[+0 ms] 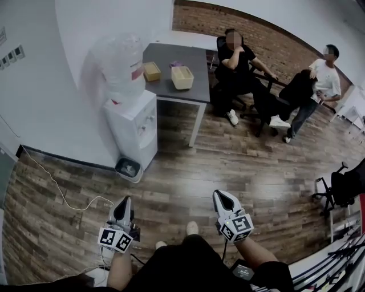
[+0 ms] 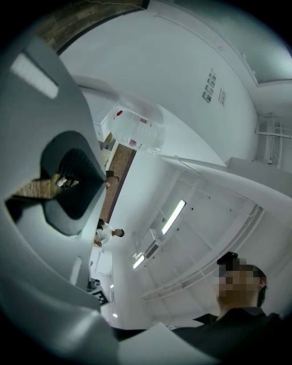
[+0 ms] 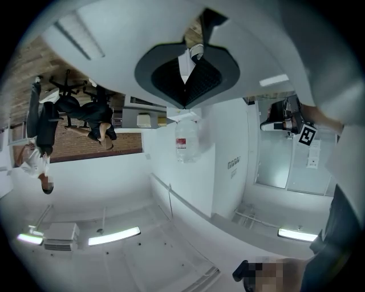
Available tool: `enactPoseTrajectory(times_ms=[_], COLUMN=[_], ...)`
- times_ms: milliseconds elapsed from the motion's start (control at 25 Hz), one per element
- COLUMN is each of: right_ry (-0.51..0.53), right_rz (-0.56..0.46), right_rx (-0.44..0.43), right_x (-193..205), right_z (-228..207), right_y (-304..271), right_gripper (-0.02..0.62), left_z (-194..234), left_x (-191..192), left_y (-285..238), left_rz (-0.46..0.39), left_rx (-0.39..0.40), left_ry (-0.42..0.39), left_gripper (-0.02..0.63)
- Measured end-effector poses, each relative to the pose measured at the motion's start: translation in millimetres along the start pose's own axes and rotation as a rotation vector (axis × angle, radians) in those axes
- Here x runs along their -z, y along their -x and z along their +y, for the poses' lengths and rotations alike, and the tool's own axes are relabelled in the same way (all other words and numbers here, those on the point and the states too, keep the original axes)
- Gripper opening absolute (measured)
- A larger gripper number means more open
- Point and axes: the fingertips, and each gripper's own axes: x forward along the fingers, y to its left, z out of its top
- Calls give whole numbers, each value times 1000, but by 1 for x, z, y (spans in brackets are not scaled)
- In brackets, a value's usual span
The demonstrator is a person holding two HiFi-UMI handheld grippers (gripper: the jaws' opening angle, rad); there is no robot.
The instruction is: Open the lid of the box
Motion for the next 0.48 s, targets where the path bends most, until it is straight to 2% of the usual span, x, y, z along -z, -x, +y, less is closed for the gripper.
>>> enactPoseTrajectory(times_ms=[200, 480], right_ry=[-36, -63], right_rz=[-9, -45], right_rx=[33, -14], right_x=[1, -7], right_z=[-23, -59], right_y=[-10, -73], right_gripper=[2, 2], left_z=[-2, 0], left_x=[8, -3], left_y=[-22, -66], left_rz=[22, 7], left_rx=[13, -5], left_ry=[0, -63], left_gripper=[0, 0])
